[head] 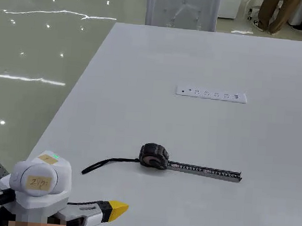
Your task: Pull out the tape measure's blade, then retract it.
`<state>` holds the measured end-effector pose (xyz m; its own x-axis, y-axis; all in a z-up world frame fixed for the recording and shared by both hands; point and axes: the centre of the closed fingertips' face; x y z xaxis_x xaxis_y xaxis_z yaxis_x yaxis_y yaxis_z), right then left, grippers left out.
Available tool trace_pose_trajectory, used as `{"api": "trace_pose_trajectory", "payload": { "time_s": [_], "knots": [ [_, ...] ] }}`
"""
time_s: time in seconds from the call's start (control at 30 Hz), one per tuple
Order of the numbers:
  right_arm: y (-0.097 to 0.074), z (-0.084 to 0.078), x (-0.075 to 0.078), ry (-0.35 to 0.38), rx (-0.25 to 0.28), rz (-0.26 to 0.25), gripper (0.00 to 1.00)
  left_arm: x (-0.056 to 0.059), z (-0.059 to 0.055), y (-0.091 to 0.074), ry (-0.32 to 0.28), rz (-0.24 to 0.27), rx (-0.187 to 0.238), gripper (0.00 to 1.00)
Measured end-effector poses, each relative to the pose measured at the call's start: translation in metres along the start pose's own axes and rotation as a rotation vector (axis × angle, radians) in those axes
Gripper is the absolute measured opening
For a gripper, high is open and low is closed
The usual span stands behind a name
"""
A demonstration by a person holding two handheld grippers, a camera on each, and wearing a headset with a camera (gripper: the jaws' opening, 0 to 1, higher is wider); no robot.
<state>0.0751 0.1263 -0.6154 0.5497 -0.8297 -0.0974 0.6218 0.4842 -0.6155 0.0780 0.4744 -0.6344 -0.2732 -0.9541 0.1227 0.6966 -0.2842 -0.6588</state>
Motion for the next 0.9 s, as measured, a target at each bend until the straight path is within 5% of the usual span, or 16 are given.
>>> {"api": "trace_pose_trajectory", "payload": {
  "time_s": [0.9],
  "knots": [
    [0.021,-0.016,0.009,-0.005,-0.052,0.002,0.97,0.014,-0.001,0.030,-0.007,0.003,-0.029,0.98]
  ]
}}
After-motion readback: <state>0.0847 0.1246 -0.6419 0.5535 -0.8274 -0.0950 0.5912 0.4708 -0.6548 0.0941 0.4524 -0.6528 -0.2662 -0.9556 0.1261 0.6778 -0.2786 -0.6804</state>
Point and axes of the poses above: the centre of the closed fingertips' face, and the gripper's own axes: y roughly forward along the fingers, x roughly to its right, z roughly out of its top, and after that the axes turned 4 degrees about -y, right-handed
